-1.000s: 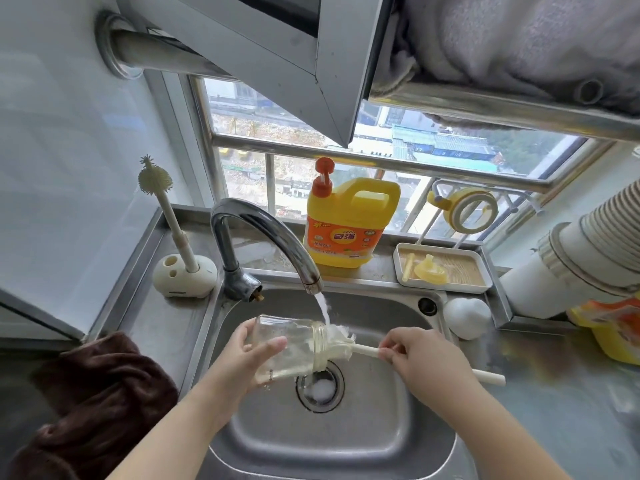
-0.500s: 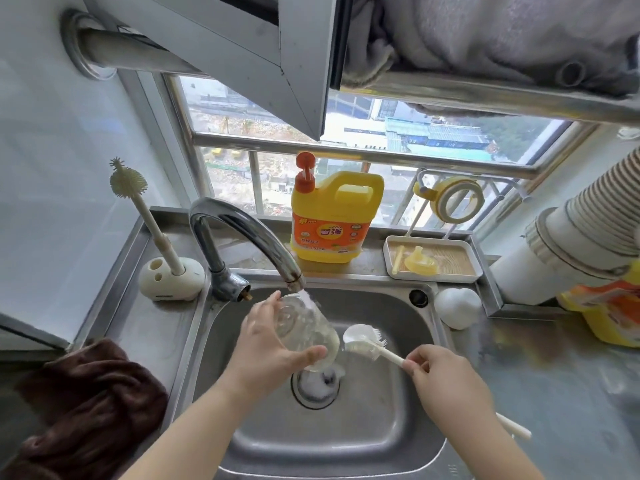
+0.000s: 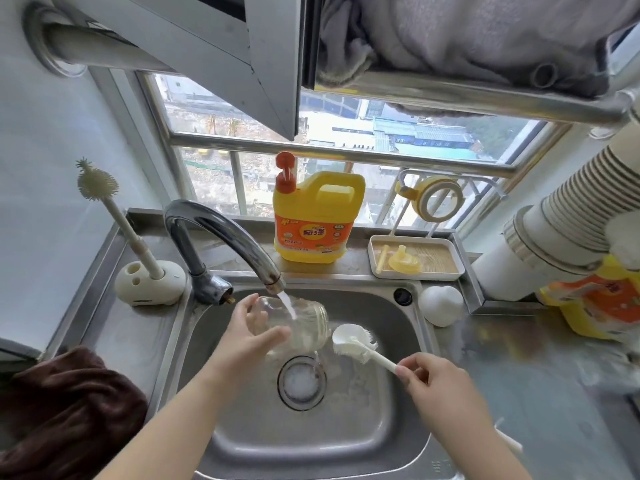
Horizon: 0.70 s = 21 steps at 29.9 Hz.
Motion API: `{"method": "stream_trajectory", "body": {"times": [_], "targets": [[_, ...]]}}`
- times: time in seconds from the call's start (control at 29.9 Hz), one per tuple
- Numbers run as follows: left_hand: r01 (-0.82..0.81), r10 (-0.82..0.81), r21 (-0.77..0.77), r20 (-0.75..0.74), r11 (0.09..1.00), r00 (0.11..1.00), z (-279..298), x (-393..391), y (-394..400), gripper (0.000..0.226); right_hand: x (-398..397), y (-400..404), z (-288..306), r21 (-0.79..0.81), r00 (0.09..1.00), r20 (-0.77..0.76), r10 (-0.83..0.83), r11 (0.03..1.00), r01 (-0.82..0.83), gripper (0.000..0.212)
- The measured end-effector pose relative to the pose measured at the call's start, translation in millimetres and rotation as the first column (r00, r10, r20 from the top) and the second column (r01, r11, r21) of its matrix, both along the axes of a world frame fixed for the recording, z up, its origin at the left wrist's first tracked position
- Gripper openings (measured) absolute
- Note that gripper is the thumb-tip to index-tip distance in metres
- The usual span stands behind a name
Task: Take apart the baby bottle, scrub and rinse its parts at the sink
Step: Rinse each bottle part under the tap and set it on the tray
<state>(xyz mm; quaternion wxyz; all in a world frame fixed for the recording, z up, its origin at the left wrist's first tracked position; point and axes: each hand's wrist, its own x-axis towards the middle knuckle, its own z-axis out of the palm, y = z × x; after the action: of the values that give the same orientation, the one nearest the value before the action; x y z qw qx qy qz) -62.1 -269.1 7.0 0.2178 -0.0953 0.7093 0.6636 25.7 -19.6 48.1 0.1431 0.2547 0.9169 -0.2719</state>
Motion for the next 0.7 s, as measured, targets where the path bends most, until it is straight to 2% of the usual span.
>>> {"method": "stream_trajectory", "body": {"times": [0.17, 0.3, 0.37, 0.47, 0.53, 0.6, 0.63, 0.7], "targets": [[0.136, -0.163, 0.179, 0.142, 0.974, 0.976, -5, 18, -29, 0.109, -23, -19, 6, -0.145, 0.989, -0.05, 0.139, 0.979, -0.145, 0.013], [0.168, -0.199, 0.173, 0.181, 0.971, 0.963, -7, 27, -40, 0.097, -46, -41, 16, -0.18, 0.95, -0.042, 0.31, 0.933, -0.313, 0.011], [0.196, -0.221, 0.164, 0.151, 0.967, 0.963, -5, 28, -45, 0.09, -56, -53, 23, -0.124, 0.916, -0.039, 0.4, 0.907, -0.402, 0.01], [0.258, -0.272, 0.151, 0.08, 0.954, 0.959, 1, 27, -48, 0.092, -65, -71, 32, -0.069, 0.829, 0.01, 0.559, 0.828, -0.557, 0.013], [0.271, -0.276, 0.11, 0.034, 0.956, 0.961, 3, 27, -50, 0.092, -70, -72, 40, -0.027, 0.751, 0.121, 0.649, 0.759, -0.651, 0.013], [0.253, -0.257, 0.133, 0.011, 0.958, 0.966, 1, 27, -52, 0.092, -79, -63, 50, 0.022, 0.697, 0.205, 0.688, 0.708, -0.706, 0.014], [0.233, -0.237, 0.141, 0.012, 0.962, 0.972, 0, 27, -53, 0.093, -84, -59, 55, 0.08, 0.7, 0.199, 0.686, 0.7, -0.709, 0.014], [0.181, -0.186, 0.153, 0.017, 0.972, 0.982, -3, 27, -49, 0.095, -91, -60, 56, 0.239, 0.731, 0.092, 0.677, 0.697, -0.676, 0.015]]}}
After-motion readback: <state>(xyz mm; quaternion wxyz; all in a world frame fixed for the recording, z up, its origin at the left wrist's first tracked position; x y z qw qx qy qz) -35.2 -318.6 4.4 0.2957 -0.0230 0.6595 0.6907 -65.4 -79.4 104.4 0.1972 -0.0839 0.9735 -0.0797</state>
